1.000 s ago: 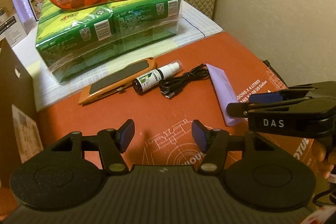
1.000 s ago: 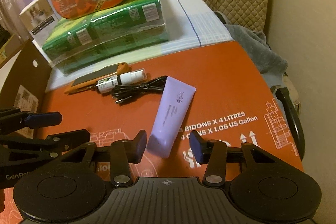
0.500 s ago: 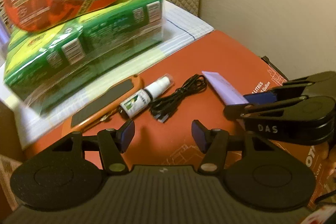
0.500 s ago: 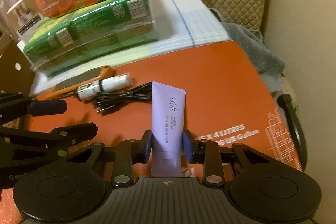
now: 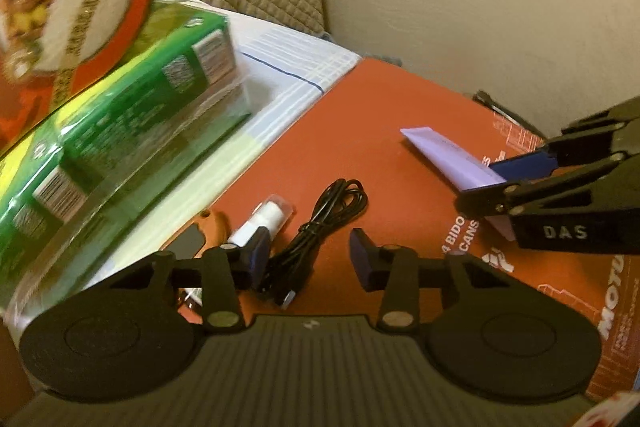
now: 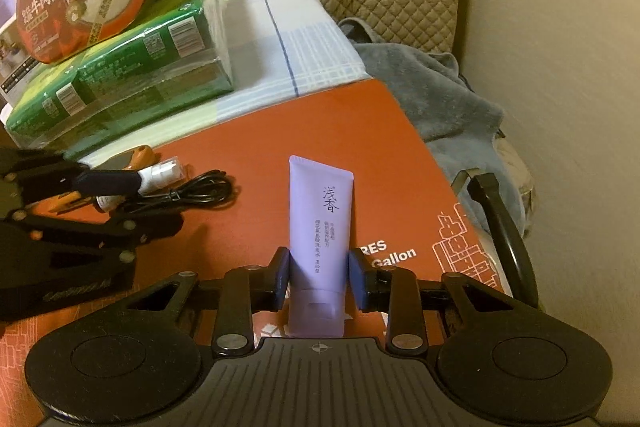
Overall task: Organize rigid objects
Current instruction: 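Grasp the purple tube with the right tool while the left tool grasps the black cable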
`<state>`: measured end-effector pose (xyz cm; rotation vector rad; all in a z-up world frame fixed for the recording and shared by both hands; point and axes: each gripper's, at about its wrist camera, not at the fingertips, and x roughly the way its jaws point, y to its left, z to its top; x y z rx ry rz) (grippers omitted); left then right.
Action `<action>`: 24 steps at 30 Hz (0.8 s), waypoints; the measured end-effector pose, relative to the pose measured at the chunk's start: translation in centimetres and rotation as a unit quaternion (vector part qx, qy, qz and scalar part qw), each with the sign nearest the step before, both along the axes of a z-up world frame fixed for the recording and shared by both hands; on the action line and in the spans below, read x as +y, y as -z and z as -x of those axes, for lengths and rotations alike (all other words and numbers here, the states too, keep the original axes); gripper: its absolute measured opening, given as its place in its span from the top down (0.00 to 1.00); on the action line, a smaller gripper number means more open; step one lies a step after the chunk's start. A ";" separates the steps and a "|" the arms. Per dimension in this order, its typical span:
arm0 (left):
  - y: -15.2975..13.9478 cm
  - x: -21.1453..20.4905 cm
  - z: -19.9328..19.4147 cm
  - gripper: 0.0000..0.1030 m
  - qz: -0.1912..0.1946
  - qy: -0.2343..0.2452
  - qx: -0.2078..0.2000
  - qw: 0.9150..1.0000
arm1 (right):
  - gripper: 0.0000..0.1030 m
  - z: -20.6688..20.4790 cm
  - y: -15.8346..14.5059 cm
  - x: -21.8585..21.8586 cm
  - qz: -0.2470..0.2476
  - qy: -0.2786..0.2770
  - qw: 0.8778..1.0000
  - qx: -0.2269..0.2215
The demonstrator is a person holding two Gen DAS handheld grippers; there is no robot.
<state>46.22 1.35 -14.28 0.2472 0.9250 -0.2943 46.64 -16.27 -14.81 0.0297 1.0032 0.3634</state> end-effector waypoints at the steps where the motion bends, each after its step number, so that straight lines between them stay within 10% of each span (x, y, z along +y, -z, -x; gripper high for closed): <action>1: 0.2 -0.1 -0.3 0.67 0.000 0.004 0.004 1.000 | 0.72 0.0 0.0 0.0 0.000 0.000 1.000 0.000; 9: 1.0 -0.4 -1.0 0.88 0.002 0.000 0.030 1.000 | 0.72 0.0 0.1 0.0 -0.005 -0.002 1.000 -0.001; 24: 0.5 2.5 7.8 0.89 0.021 -0.119 0.092 0.988 | 0.72 5.0 0.2 0.7 0.009 -0.108 0.994 -0.007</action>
